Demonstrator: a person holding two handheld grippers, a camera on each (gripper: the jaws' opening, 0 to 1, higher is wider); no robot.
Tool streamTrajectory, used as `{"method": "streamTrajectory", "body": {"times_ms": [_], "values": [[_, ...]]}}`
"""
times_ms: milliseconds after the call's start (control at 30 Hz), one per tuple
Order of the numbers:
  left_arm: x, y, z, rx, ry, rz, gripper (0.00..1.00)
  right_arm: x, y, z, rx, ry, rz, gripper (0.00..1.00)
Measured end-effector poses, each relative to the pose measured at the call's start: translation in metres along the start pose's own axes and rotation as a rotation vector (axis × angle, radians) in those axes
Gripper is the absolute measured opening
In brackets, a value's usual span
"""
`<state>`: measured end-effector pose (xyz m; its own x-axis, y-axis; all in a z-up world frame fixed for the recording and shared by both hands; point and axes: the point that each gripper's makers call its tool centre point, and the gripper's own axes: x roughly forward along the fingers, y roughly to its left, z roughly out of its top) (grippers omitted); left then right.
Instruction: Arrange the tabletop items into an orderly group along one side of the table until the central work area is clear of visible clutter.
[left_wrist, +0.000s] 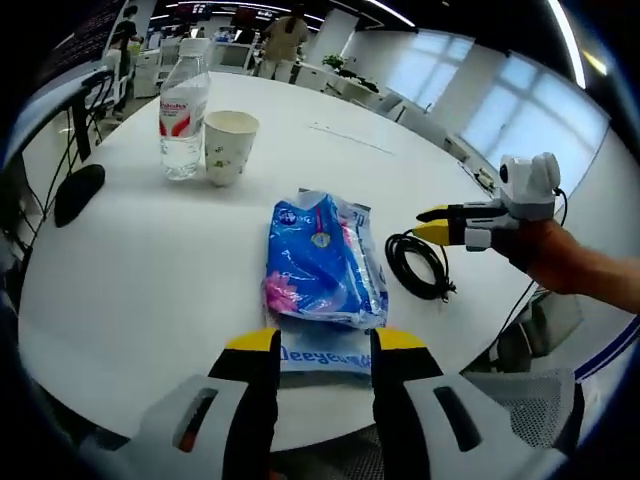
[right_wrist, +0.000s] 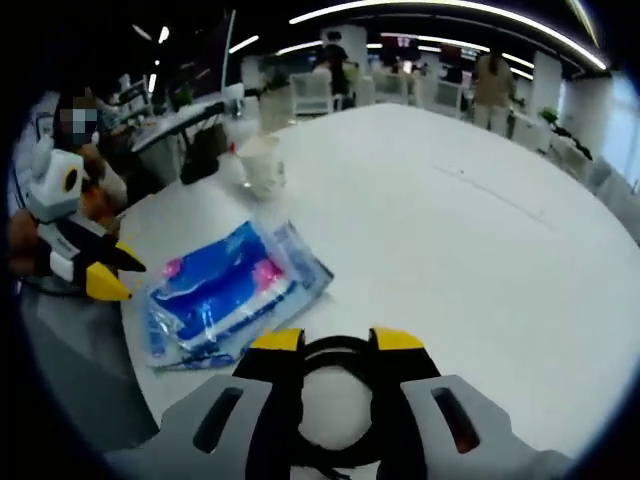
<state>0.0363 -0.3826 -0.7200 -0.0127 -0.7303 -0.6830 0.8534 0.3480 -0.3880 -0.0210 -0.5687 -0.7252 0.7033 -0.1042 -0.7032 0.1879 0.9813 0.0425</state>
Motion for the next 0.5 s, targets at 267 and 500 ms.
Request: {"method": "streamTrajectory", "body": {"times_ms": [267, 500], "values": [[-0.001, 0.001, -0.001, -0.011, -0.003, 0.003, 0.34, 0.014, 0.006, 0.016, -0.027, 0.002, 0.054, 0.23], [-0.001, 0.003, -0.001, -0.022, -0.008, 0.008, 0.34, 0.025, 0.003, 0.027, -0.044, 0.004, 0.081, 0.22]]}}
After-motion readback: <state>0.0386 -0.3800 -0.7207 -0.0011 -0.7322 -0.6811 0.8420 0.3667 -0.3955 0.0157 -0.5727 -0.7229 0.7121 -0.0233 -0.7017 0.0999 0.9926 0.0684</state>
